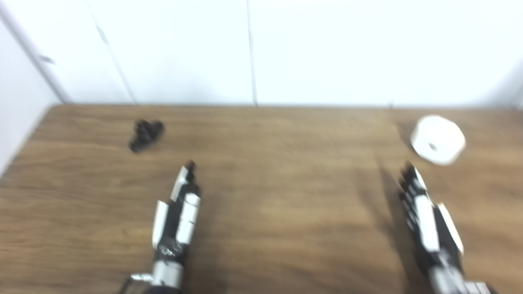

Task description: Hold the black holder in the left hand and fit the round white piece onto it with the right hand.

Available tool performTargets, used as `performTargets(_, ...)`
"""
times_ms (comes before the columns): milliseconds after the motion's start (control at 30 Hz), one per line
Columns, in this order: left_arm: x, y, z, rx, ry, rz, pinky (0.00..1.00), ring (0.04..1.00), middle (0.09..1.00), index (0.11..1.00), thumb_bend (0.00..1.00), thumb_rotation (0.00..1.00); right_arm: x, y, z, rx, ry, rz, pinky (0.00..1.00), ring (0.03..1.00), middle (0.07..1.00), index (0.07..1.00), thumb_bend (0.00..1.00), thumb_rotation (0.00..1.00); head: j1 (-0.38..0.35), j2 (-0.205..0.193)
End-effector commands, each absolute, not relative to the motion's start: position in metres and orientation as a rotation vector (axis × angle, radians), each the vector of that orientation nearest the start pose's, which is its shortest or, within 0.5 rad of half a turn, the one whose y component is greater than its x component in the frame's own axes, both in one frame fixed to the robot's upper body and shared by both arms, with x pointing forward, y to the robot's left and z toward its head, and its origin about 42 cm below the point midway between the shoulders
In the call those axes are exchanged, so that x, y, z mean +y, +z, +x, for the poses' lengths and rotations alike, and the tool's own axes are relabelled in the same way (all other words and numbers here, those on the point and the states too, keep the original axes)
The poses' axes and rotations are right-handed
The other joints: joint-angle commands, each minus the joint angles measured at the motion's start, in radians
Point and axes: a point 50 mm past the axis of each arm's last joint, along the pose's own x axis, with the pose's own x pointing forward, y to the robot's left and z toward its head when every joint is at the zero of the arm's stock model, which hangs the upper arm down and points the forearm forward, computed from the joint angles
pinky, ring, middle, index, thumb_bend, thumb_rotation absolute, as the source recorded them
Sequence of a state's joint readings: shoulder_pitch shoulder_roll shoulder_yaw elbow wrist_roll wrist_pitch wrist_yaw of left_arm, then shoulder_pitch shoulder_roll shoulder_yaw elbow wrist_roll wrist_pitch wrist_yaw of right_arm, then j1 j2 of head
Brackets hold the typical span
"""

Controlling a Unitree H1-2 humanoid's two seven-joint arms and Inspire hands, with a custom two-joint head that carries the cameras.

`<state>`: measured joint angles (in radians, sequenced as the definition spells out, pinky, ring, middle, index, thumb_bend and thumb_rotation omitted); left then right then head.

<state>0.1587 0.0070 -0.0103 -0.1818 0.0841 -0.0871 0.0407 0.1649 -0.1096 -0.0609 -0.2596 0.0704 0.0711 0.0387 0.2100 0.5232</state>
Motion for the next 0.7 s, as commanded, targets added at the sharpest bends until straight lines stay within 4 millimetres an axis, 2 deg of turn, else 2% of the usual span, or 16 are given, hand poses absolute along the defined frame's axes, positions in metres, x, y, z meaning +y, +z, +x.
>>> performTargets(0, 0.211, 0.108, 0.231, -0.135, 0.067, 0.09, 1.0, 1.0, 1.0, 0.983, 0.58, 0.89, -0.272, 0.124, 0.224, -0.056, -0.028, -0.056, 1.0, 1.0, 1.0, 1.0, 0.54, 1.0, 0.017, -0.015)
performTargets(467, 0.201, 0.095, 0.235, -0.132, 0.075, 0.136, 1.0, 1.0, 1.0, 0.975, 0.63, 0.91, -0.279, 0.114, 0.228, -0.055, -0.007, -0.045, 1.0, 1.0, 1.0, 1.0, 0.58, 1.0, 0.094, -0.079)
performTargets(667, 0.198, 0.092, 0.234, -0.132, 0.079, 0.132, 1.0, 1.0, 1.0, 0.981, 0.61, 0.9, -0.28, 0.113, 0.23, -0.076, -0.001, -0.036, 1.0, 1.0, 1.0, 1.0, 0.6, 1.0, 0.094, -0.078)
